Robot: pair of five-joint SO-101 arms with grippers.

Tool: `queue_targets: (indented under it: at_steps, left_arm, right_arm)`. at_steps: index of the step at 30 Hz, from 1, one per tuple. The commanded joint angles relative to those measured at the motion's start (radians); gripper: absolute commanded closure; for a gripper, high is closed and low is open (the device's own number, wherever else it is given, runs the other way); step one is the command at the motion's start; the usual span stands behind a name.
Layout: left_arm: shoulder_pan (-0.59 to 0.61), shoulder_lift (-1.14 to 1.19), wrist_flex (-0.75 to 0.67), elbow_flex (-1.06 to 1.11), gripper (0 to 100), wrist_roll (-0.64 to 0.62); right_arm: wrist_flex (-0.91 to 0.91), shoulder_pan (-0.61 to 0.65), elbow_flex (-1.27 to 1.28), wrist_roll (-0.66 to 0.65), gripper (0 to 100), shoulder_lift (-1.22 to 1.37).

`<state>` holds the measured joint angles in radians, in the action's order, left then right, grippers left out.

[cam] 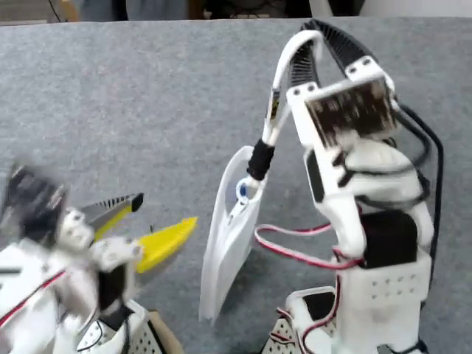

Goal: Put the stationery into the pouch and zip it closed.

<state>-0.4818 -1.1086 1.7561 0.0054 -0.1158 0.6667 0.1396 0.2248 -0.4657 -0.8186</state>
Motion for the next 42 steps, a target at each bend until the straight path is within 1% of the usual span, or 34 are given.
queue_targets:
  at_steps: [1,5,9,14,18,22,24,27,29,32,35,36,38,42]
  left_arm:
    - [-0.094,-0.006,0.008,-0.015,72,-0.012]
    - [-0.191,-0.008,0.008,0.002,74,-0.012]
    - [-0.240,-0.003,0.008,0.012,74,-0.011]
    - [-0.245,-0.002,-0.002,0.076,74,0.008]
    - [-0.237,0.029,-0.072,0.119,74,0.044]
    - [-0.236,0.109,-0.138,0.113,74,0.046]
    - [-0.234,0.140,-0.157,0.084,74,0.051]
    - [-0.228,0.172,-0.153,0.012,74,0.127]
    - [-0.157,0.180,-0.135,-0.039,74,0.163]
    - [0.016,0.186,-0.132,-0.082,74,0.219]
    - [0.171,0.186,-0.133,-0.091,74,0.296]
    - [0.197,0.183,-0.130,-0.088,74,0.313]
    - [0.211,0.180,-0.126,-0.087,74,0.322]
    - [0.213,0.178,-0.126,-0.088,74,0.319]
  right_arm:
    - [-0.060,-0.018,-0.010,-0.002,98.6,0.027]
    - [-0.081,-0.034,-0.007,-0.002,98.6,0.050]
    - [-0.081,-0.035,-0.007,-0.002,98.6,0.061]
    - [-0.078,-0.035,-0.007,-0.002,98.6,0.050]
    - [-0.077,-0.034,-0.005,-0.002,98.6,0.028]
    - [-0.071,-0.032,-0.005,-0.002,98.6,0.004]
    - [-0.038,-0.028,-0.005,-0.002,98.6,-0.013]
    - [-0.002,-0.025,-0.005,-0.002,98.6,-0.045]
    - [0.003,-0.025,-0.007,-0.002,98.6,-0.068]
    - [0.008,-0.021,-0.013,-0.002,98.6,-0.093]
    - [0.005,0.029,-0.013,-0.003,98.6,-0.108]
    - [0.002,0.054,-0.013,-0.005,98.6,-0.110]
    - [-0.002,0.095,-0.022,-0.005,98.6,-0.107]
    - [-0.044,0.100,-0.047,-0.003,98.6,-0.076]
